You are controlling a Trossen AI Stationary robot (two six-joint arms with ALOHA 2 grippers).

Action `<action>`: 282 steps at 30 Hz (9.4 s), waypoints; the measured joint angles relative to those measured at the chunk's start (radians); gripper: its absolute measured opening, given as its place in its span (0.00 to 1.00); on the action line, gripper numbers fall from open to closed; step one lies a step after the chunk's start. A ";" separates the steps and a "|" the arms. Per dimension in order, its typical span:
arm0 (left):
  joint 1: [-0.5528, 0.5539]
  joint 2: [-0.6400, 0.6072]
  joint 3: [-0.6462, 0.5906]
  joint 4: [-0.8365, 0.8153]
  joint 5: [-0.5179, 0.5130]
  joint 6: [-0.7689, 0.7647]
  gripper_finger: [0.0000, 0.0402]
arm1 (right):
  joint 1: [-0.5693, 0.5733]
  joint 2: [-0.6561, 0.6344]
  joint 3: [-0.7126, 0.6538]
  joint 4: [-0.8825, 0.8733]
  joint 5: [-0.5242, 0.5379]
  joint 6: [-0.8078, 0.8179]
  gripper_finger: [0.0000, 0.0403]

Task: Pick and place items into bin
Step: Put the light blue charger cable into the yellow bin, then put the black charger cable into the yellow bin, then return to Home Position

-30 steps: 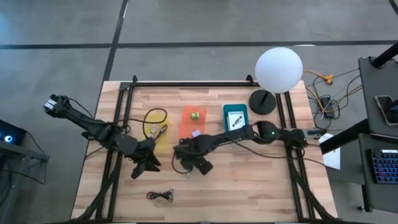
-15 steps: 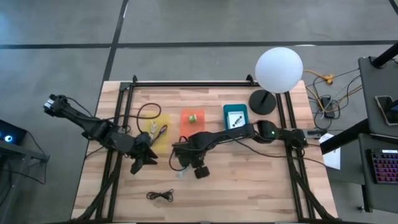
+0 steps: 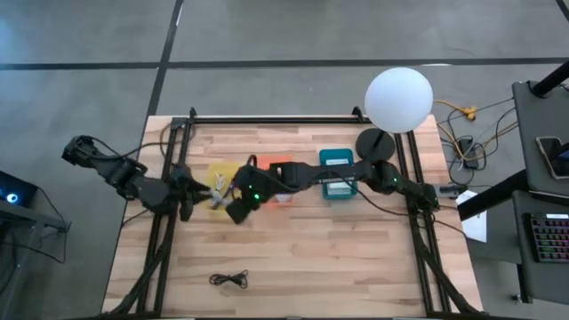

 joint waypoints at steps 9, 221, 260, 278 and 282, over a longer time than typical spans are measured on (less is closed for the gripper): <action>0.000 -0.045 -0.001 -0.236 -0.330 -0.162 0.27 | -0.068 0.028 -0.015 0.101 0.190 0.193 0.03; -0.164 0.037 -0.151 1.068 0.039 0.218 0.55 | 0.358 -0.161 -0.063 -0.277 0.400 -0.119 0.49; 0.383 -0.218 -0.440 1.265 0.567 0.347 0.55 | 0.236 -1.413 -1.553 0.531 0.430 -0.242 0.37; 0.384 -0.549 -0.479 0.639 0.358 0.498 0.55 | 0.241 -1.614 -1.928 0.766 0.421 -0.268 0.35; 0.384 -0.553 -0.524 0.631 0.359 0.498 0.55 | 0.241 -1.607 -1.960 0.759 0.419 -0.267 0.34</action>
